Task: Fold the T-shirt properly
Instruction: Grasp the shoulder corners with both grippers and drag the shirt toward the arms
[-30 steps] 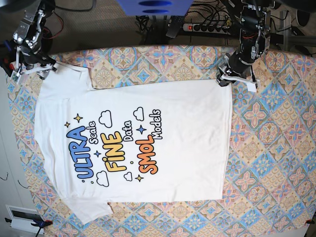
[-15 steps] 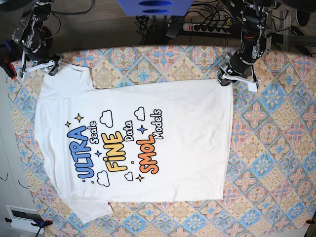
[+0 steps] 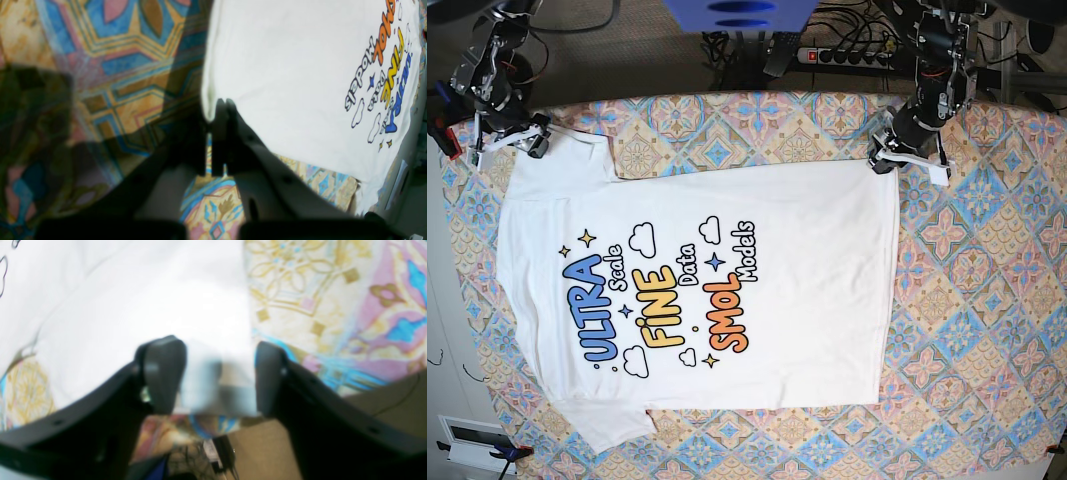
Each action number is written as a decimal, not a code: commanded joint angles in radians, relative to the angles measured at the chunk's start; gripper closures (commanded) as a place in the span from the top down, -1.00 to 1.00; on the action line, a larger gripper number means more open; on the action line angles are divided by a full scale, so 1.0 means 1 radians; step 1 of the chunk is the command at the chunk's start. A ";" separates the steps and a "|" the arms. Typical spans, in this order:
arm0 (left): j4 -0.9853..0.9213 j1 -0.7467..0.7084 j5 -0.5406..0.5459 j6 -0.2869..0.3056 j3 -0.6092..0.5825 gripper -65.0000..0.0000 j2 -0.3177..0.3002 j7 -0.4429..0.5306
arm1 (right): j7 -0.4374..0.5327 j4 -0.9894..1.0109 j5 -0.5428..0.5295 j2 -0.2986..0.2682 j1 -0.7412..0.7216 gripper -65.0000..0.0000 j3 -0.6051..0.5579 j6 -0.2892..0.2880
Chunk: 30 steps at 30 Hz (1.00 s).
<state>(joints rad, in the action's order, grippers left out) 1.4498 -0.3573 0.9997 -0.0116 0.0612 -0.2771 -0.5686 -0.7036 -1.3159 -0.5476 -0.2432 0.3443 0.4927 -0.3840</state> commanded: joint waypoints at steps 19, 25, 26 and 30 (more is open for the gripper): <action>0.019 -0.069 0.003 0.006 0.002 -1.00 -0.011 0.006 | -0.006 0.002 -0.012 0.008 0.075 -0.98 0.133 -0.066; 0.038 -0.148 0.003 0.008 0.002 -1.00 -0.032 0.006 | -0.006 -0.077 -0.012 0.008 0.158 -0.99 0.133 -0.066; 0.049 -0.168 0.003 0.008 0.002 -1.00 -0.035 0.006 | -0.006 -0.100 -0.012 0.008 0.178 -0.99 0.133 -0.066; 0.110 -0.239 0.003 0.008 0.007 -1.00 -0.040 0.006 | -0.006 -0.185 -0.021 0.012 0.246 -0.99 0.133 -0.066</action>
<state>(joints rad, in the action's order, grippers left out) 1.5513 -0.5823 1.0161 0.0090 0.0628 -0.3077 -0.5507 -0.7273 -1.4826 -0.5549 -0.2157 0.5838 0.6163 -0.4458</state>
